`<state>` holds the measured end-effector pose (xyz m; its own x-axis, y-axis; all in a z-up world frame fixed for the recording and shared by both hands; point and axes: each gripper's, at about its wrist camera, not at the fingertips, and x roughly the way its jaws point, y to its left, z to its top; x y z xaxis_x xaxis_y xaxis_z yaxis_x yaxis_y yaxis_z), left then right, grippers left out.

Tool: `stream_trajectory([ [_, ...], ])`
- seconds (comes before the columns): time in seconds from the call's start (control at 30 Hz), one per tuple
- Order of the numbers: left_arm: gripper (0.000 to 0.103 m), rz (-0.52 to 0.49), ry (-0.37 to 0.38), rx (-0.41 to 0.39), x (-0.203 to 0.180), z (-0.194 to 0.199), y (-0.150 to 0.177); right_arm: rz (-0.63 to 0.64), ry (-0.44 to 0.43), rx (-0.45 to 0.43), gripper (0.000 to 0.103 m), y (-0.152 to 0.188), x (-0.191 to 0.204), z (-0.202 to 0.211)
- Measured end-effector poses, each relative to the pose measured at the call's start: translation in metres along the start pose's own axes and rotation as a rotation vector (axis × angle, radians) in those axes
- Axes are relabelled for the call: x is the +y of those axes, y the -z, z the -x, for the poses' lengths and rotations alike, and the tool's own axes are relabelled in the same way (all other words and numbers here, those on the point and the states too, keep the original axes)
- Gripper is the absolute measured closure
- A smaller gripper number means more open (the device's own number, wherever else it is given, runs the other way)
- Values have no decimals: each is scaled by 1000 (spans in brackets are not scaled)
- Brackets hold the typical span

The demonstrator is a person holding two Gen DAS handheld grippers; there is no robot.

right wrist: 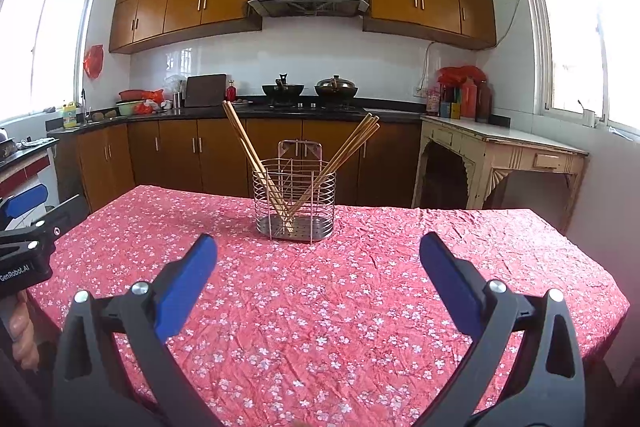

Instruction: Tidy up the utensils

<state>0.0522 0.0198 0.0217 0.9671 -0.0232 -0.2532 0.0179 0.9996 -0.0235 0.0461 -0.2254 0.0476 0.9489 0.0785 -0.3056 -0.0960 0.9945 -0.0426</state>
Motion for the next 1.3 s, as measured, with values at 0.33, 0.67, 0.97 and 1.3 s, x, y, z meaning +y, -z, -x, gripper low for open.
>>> stream_trajectory([
  [0.33, 2, 4, 21, -13, -1, 6, 5, 4, -9, -6, 4, 2, 2, 0],
  [0.67, 2, 7, 33, -12, 0, 7, 6, 7, -13, -6, 4, 2, 4, 1],
  [0.97, 2, 10, 37, -13, -2, 7, 5, 2, -12, -6, 4, 1, 4, -1],
  [1.3, 2, 15, 44, -12, -3, 6, 4, -6, -10, -7, 4, 1, 0, 0],
])
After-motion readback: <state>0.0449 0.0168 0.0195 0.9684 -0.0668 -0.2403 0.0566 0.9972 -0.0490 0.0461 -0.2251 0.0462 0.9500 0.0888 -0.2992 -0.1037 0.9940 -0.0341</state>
